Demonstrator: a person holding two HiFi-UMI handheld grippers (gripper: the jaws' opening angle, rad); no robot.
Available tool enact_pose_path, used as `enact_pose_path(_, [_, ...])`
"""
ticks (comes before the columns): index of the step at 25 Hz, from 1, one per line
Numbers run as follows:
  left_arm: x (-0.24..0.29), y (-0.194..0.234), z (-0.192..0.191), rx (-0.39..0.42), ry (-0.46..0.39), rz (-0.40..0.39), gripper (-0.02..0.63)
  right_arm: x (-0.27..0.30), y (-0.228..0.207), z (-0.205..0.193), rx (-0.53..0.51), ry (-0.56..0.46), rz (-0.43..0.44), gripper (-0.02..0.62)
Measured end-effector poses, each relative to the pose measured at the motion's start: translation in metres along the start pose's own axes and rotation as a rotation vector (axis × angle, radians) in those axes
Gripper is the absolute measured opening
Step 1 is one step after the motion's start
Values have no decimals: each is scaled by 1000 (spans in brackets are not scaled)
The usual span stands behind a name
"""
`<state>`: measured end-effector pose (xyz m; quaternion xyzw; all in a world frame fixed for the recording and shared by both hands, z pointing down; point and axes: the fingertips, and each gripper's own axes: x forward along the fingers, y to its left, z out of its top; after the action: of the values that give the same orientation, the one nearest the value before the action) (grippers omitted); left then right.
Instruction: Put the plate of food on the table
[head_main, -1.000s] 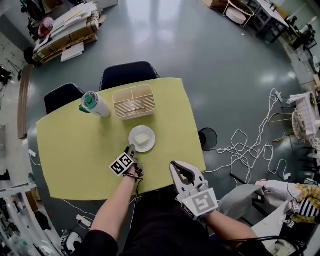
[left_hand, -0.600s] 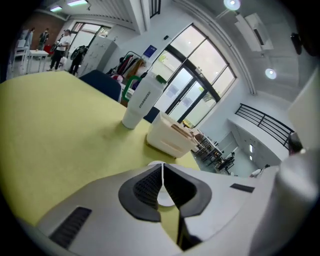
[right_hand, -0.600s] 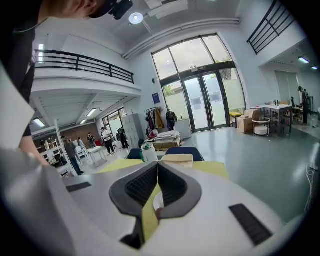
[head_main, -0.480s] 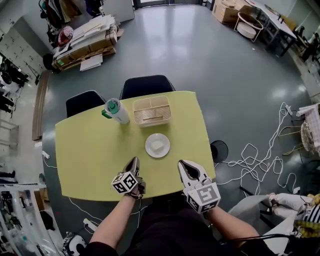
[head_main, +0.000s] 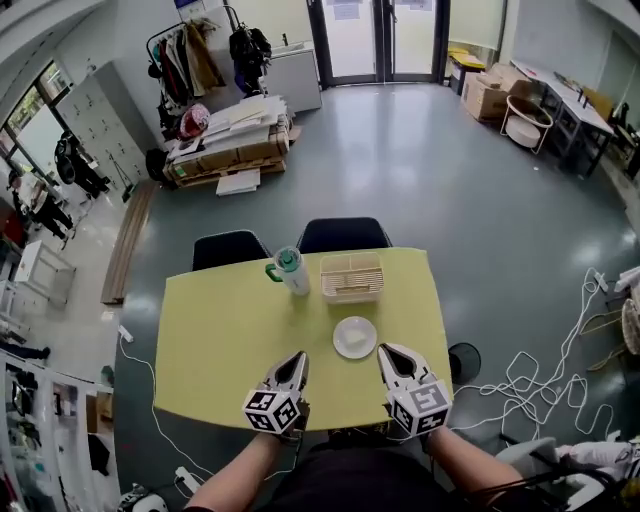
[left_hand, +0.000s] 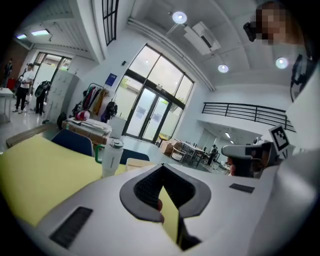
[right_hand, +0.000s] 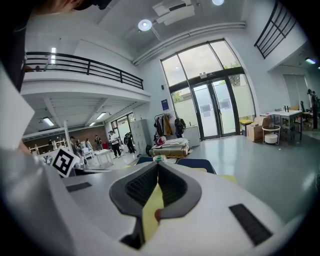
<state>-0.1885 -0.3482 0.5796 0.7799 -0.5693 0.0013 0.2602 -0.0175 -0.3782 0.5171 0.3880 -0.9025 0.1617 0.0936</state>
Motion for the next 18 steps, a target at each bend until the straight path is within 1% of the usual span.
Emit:
enact_pose_path(3, [-15, -17, 29, 27, -39, -16, 9, 0, 7, 17, -26, -19, 5, 12])
enact_pose_path(6, [-23, -31, 47, 37, -63, -32, 9, -1, 16, 33, -52, -37, 14, 12])
enact_pose_path(13, [-33, -59, 58, 85, -86, -80, 9, -8, 29, 44, -79, -56, 12, 12])
enact_pose_path(18, [-34, -66, 62, 130, -93, -96, 9, -8, 30, 48, -98, -69, -9, 12])
